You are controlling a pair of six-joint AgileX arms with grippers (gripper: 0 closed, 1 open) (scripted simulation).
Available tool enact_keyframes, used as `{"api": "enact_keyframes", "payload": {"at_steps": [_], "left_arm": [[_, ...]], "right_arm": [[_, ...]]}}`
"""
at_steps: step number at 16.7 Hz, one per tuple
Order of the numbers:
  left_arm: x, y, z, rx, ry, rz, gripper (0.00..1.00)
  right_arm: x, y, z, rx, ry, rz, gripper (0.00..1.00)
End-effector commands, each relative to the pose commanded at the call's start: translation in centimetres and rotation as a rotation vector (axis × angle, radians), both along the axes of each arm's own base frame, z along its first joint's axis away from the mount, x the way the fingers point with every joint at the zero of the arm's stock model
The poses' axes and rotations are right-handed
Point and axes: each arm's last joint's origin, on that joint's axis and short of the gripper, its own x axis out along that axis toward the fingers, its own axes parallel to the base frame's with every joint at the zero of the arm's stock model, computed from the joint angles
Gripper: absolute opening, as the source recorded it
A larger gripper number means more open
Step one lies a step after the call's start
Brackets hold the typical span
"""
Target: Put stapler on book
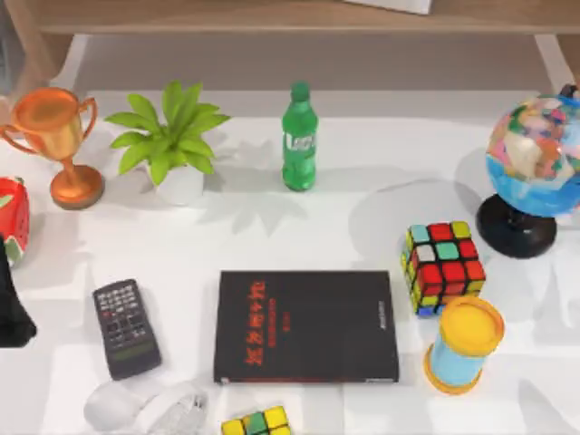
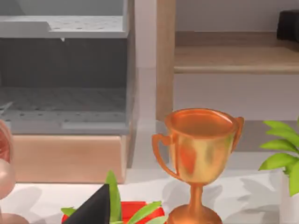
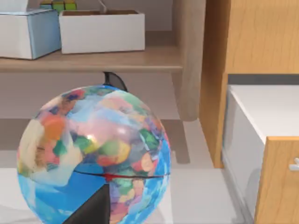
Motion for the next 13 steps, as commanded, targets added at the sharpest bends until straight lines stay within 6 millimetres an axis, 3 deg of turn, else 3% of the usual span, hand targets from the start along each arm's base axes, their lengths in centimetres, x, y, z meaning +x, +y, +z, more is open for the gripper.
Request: {"api": "enact_keyframes", "payload": {"at_steps": [3,6,10,13], "left_arm": [[0.0,0.0,0.0,0.0,0.0,0.0,1.0],[0.0,0.0,0.0,0.0,0.0,0.0,1.0],[0.0,0.0,0.0,0.0,0.0,0.0,1.0],[0.0,0.0,0.0,0.0,0.0,0.0,1.0]], "right_arm": [[0.0,0.0,0.2,-0.002,0.004,0.0,1.0],[0.1,-0.1,2.0,-0.009,0.051,-0.01,1.0],[1.4,-0.5,7.3,-0.02,0.194,-0.043,1.0],[4.5,-1.1,12.3,-0.027,0.347,-0.072,1.0]]}}
